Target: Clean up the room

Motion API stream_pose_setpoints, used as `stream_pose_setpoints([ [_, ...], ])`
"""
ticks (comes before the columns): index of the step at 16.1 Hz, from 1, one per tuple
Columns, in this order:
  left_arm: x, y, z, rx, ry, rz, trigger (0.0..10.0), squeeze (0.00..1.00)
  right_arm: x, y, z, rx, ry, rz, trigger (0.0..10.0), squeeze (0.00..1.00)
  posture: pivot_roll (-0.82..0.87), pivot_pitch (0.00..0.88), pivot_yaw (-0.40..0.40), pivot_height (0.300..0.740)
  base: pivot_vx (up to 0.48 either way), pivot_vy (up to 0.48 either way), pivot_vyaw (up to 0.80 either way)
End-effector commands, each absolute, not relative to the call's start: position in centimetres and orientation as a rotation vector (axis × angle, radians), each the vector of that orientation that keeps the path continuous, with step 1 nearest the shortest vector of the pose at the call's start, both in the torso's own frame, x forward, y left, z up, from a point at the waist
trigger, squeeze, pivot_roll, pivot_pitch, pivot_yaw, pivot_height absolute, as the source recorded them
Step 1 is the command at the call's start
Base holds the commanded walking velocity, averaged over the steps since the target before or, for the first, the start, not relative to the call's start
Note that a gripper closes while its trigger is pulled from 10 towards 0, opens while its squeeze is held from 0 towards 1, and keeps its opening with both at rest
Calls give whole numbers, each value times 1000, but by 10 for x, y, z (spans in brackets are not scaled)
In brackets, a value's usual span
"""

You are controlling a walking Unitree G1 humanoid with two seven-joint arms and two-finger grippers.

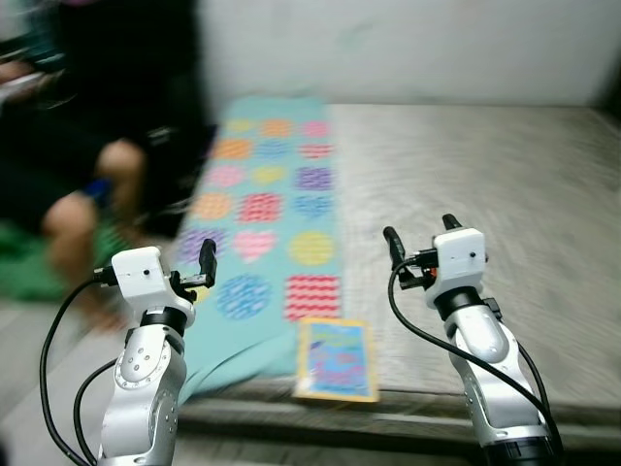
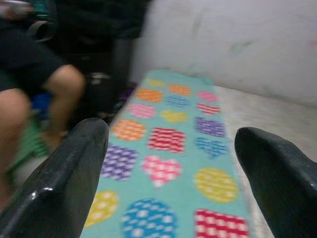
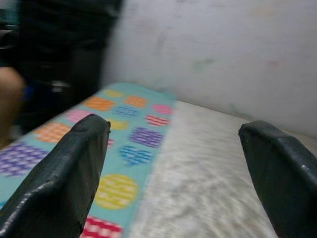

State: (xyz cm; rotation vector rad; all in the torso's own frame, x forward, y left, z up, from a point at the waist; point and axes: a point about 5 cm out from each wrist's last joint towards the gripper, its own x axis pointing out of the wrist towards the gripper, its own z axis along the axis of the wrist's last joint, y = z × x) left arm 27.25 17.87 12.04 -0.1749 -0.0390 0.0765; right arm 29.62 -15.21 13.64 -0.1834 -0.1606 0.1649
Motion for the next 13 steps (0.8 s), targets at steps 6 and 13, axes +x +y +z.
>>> stream_pose_setpoints([
  [6,272,181,120,-167,-25,94,10000,0,297,-153,141,-174,-179,164,10000,0,-87,50,28,740,0,-233,133],
  [13,272,181,119,-167,-24,91,10000,0,297,-154,140,-161,-177,155,10000,0,-89,50,28,740,0,-284,0],
])
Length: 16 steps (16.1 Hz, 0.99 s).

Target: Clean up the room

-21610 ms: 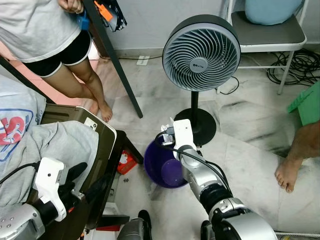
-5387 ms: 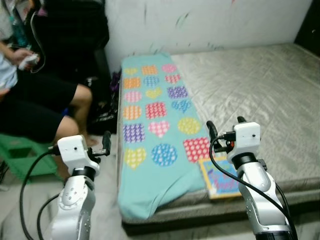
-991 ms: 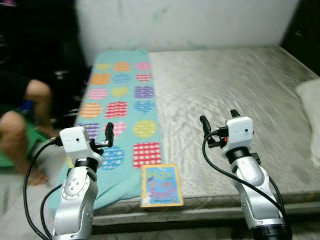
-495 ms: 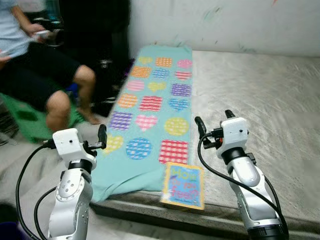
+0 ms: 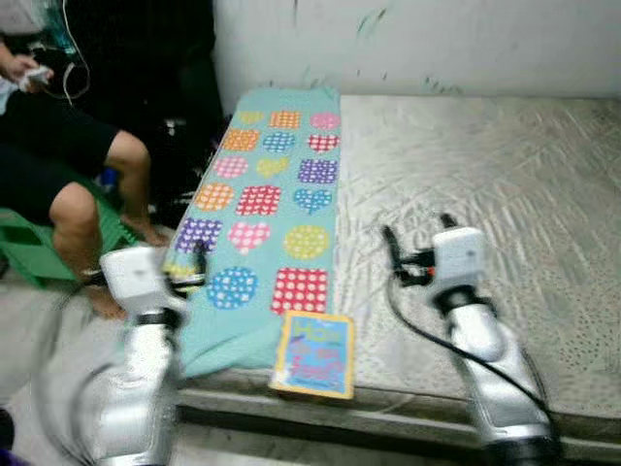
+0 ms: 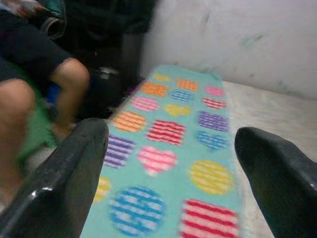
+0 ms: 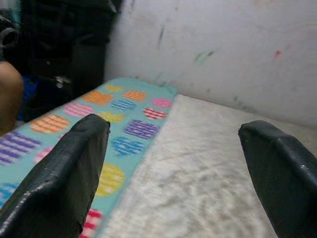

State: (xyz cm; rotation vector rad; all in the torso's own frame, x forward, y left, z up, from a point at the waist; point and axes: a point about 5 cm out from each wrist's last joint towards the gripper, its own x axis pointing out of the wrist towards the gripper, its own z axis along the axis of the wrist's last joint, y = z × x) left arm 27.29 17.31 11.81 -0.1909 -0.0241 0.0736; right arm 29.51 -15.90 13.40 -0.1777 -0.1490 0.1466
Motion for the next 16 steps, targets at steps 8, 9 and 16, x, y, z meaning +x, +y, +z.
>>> stream_pose_setpoints([
  [8,272,181,117,-166,-20,91,10000,0,297,-153,138,-129,-171,144,10000,0,-80,21,32,740,0,-285,0],
  [9,273,180,117,-164,-19,85,10000,0,297,-152,137,-120,-169,142,10000,0,-77,9,37,740,0,-285,0],
  [16,280,174,118,-170,-31,60,10000,0,301,-151,133,-97,-158,128,10000,0,-74,0,42,740,0,-239,0],
])
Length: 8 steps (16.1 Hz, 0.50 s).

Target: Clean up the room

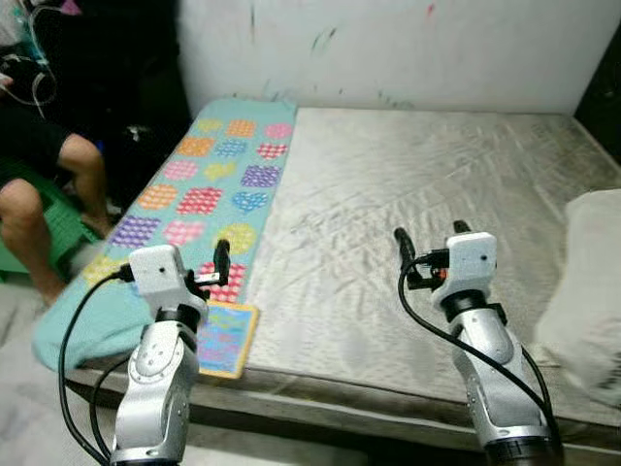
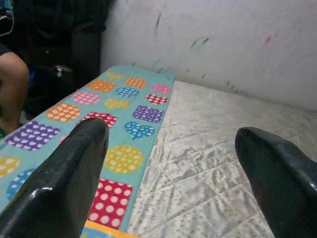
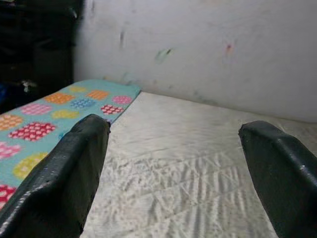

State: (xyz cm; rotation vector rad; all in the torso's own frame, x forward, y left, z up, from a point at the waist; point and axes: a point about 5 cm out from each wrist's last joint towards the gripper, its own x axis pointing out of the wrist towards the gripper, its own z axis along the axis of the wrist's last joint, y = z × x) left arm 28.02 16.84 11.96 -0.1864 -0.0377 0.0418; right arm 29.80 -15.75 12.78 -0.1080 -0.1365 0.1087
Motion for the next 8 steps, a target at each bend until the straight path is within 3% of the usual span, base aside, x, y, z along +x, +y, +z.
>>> stream_pose_setpoints([
  [1,280,174,118,-169,-32,61,10000,0,302,-151,133,-97,-160,128,10000,0,-74,0,41,740,0,0,0],
  [4,282,173,118,-180,-40,60,10000,0,304,-153,134,-98,-164,126,10000,0,-76,0,38,740,0,0,0],
  [8,283,172,119,-192,-47,55,10000,0,306,-154,135,-102,-165,124,10000,0,-79,0,41,740,0,0,-800],
])
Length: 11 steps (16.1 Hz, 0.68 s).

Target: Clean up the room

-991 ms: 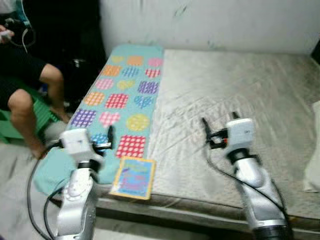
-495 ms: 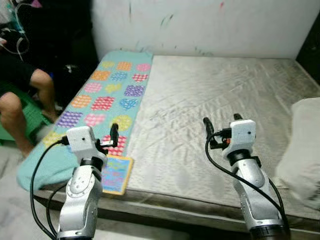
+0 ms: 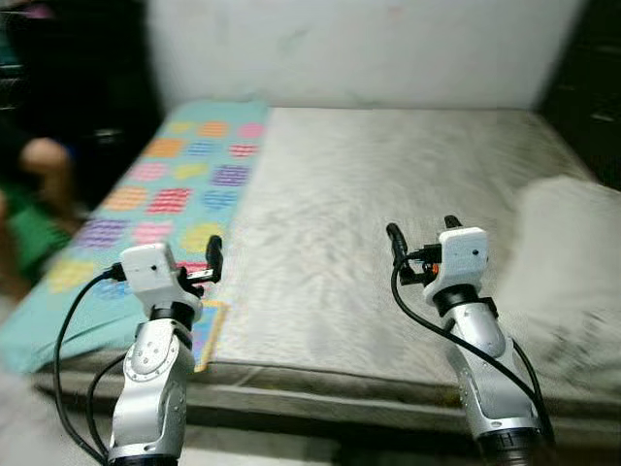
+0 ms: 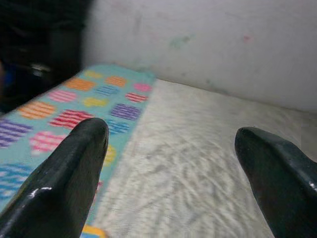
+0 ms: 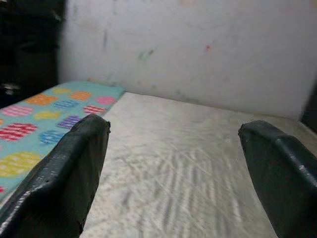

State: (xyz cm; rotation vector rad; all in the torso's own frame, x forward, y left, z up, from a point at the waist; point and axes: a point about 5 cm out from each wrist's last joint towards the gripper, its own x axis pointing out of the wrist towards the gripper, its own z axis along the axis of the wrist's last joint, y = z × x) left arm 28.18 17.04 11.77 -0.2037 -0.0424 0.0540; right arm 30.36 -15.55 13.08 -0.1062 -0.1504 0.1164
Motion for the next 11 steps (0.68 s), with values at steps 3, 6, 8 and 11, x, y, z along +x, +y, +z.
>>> stream_pose_setpoints([
  [3,285,172,120,-202,-53,49,10000,0,307,-153,135,-100,-171,123,10000,0,-79,0,46,740,0,0,-648],
  [6,286,171,121,-197,-55,43,10000,0,307,-153,137,-107,-185,122,10000,0,-81,0,50,740,0,0,0],
  [8,287,170,121,-196,-55,40,10000,0,307,-152,138,-104,-187,124,10000,0,-82,0,49,740,0,0,0],
  [11,287,170,121,-200,-55,39,10000,0,306,-153,136,-106,-182,124,10000,0,-82,0,48,740,0,-170,0],
])
